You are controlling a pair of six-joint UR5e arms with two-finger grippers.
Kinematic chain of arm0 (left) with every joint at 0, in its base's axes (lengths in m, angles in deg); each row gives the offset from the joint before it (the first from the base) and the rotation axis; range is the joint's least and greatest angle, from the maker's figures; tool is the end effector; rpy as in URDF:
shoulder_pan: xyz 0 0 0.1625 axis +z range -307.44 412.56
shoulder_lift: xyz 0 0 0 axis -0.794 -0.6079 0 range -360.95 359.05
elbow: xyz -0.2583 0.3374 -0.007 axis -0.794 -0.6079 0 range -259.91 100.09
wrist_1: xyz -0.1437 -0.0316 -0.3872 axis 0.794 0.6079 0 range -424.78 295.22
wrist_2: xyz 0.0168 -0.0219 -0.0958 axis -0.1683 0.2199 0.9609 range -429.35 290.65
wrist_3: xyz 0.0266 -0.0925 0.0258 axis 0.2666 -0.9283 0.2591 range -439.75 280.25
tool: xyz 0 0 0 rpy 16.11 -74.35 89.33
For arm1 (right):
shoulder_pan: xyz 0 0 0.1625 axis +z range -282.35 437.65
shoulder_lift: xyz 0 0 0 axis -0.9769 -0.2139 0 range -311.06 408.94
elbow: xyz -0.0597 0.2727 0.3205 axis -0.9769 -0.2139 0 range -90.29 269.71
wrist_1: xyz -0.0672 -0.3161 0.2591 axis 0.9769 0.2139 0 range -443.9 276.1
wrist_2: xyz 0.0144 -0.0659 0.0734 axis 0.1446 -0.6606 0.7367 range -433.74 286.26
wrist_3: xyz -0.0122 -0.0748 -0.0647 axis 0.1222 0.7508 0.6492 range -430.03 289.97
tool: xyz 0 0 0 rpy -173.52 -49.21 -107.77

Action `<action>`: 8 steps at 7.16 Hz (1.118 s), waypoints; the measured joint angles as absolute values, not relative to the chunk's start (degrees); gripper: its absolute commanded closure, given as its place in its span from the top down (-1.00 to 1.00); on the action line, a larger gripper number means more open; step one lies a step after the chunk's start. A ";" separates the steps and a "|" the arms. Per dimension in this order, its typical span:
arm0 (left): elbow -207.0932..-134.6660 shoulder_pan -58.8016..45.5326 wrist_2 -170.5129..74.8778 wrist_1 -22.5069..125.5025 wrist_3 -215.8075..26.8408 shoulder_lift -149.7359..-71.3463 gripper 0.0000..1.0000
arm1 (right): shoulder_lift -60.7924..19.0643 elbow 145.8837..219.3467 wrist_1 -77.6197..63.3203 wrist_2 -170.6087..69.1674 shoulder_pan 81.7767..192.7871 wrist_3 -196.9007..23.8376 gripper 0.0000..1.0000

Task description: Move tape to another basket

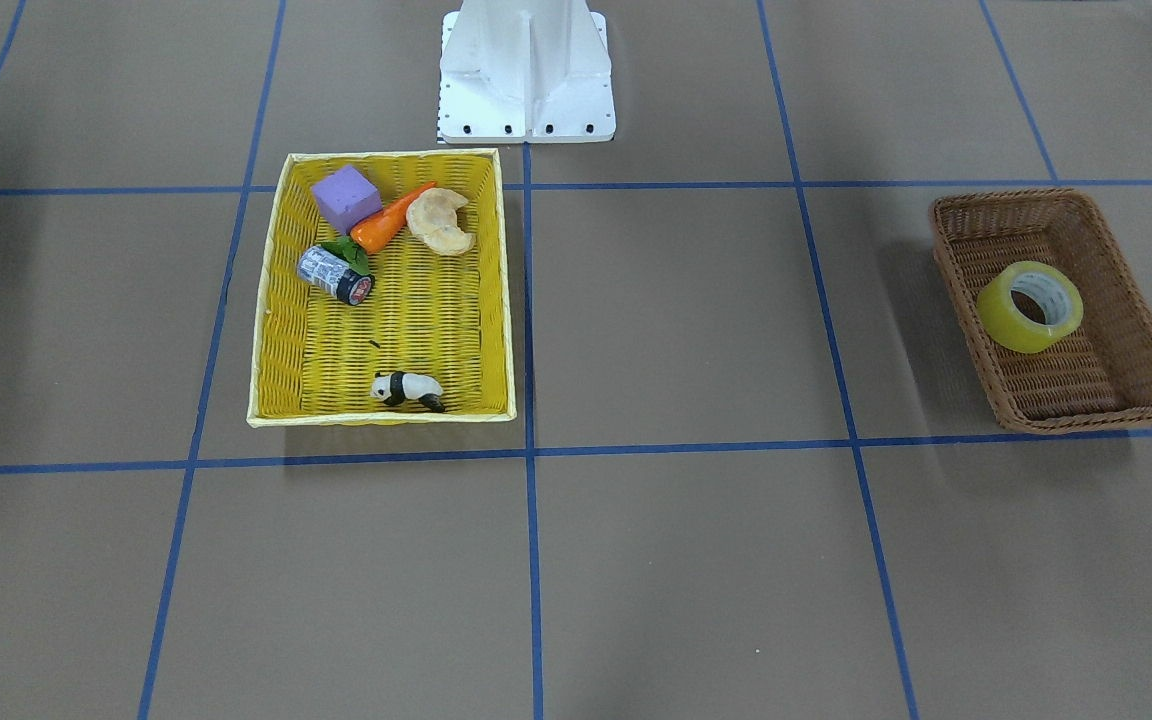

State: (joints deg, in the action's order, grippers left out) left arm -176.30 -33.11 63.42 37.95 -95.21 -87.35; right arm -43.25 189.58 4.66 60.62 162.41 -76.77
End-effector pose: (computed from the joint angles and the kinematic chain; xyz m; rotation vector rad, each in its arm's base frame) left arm -0.0291 -0.4843 0.6113 0.1270 0.7751 -0.0831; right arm 0.0193 -0.4859 0.5894 0.0698 -0.7840 -0.0368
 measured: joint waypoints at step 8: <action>-182.38 -32.70 65.66 21.12 -88.66 -86.95 0.97 | -43.09 187.83 5.00 60.92 162.38 -76.80 1.00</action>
